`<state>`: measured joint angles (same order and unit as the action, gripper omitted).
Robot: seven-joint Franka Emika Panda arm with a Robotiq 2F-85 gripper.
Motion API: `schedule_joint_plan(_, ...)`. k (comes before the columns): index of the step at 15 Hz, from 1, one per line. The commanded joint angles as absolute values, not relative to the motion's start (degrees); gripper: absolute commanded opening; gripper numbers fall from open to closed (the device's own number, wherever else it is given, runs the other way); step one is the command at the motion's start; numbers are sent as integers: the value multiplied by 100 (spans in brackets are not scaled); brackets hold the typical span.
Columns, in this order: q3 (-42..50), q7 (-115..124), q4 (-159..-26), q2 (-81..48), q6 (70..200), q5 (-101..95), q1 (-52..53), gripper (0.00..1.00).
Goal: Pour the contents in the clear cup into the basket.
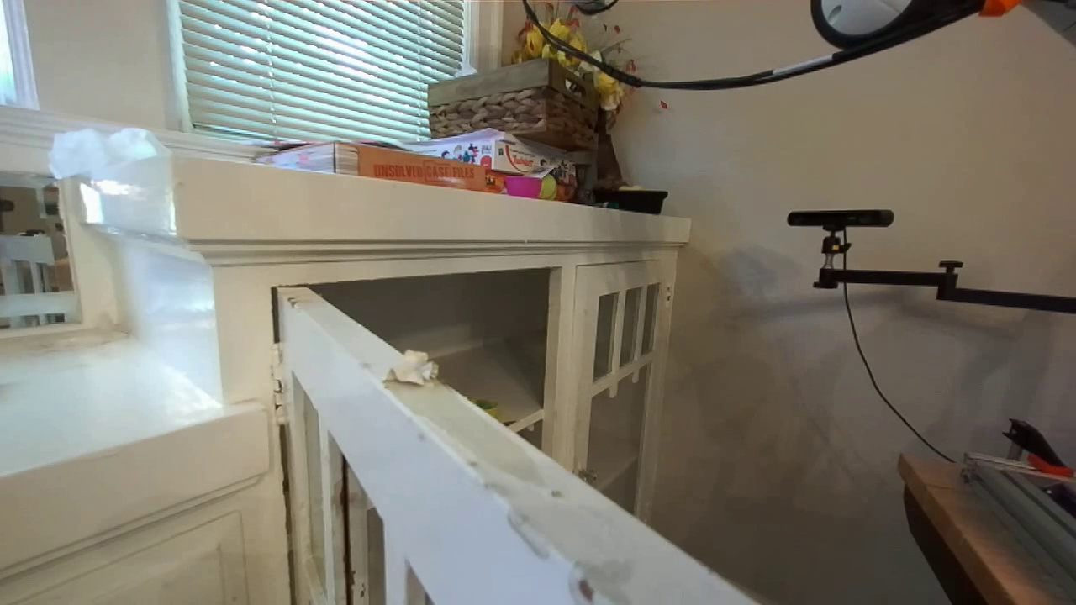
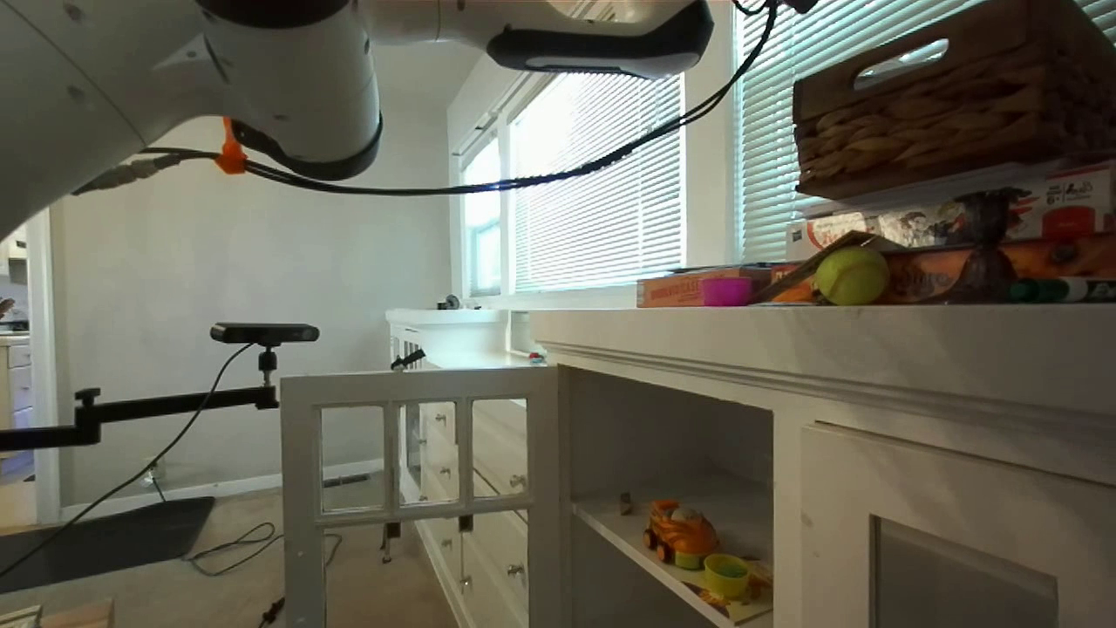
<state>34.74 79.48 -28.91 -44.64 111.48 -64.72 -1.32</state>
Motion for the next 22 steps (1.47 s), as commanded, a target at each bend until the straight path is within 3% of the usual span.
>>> schedule_joint_plan(1, 3679, 7841, -2560, -4720, 11246, -6697, -138, 2)
schedule_joint_plan(19, 4582, 7902, -2426, -5247, 11429, -7347, -50, 2)
schedule_joint_plan(20, 4208, 7568, -1620, -5580, 11303, -7377, -495, 2)
schedule_joint_plan(21, 4420, 7956, -2571, -5152, 11435, -7678, -24, 2)
schedule_joint_plan(22, 4398, 7928, -2492, -5197, 11434, -7783, -63, 2)
